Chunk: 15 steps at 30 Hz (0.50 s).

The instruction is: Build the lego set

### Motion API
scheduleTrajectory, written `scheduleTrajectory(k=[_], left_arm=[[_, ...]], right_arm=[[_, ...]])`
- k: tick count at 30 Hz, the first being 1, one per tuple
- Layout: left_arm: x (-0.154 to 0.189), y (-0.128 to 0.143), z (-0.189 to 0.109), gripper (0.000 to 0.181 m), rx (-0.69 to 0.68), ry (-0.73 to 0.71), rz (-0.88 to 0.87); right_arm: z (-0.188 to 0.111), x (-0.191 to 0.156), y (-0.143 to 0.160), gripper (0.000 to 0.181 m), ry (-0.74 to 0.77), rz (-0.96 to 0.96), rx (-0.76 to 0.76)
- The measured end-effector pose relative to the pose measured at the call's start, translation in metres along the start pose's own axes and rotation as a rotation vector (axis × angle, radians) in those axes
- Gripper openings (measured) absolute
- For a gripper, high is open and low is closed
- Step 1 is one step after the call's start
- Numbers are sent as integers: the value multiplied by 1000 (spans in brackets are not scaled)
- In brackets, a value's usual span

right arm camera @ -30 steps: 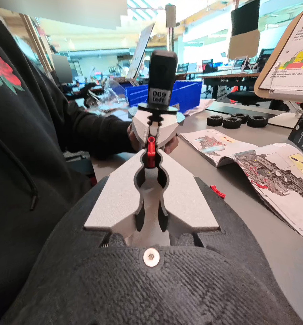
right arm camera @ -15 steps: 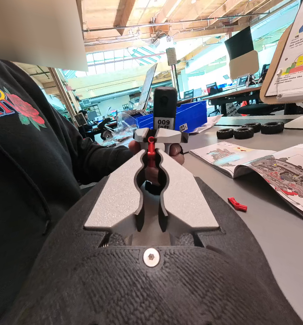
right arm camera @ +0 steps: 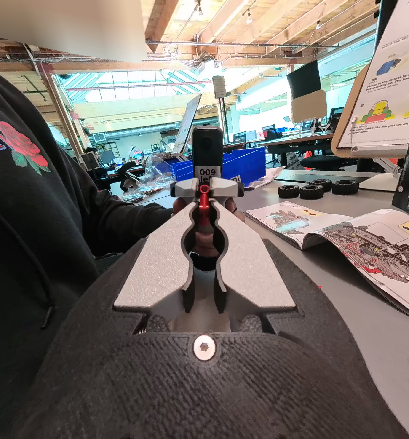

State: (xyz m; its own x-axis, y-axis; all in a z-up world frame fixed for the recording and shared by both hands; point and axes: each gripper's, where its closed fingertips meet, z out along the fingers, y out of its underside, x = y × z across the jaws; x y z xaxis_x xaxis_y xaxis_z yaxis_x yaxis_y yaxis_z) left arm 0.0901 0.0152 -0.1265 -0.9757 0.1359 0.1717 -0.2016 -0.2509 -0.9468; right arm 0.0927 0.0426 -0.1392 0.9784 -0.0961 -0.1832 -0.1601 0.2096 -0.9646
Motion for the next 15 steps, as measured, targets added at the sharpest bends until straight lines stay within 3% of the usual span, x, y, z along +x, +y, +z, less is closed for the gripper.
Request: scheduleTrajectory(k=[6,9,15], left_arm=[[-1,2,-1,5,-16,-14,34],[-1,2,-3,5,-25,-8,56],[-3,1,-3,5,-31,-34,84]], right_arm=[[1,1,2,6,30,-47,-20],[1,-1,2,13,32,-120,-56],[2,6,4,7,130,-309,-156]])
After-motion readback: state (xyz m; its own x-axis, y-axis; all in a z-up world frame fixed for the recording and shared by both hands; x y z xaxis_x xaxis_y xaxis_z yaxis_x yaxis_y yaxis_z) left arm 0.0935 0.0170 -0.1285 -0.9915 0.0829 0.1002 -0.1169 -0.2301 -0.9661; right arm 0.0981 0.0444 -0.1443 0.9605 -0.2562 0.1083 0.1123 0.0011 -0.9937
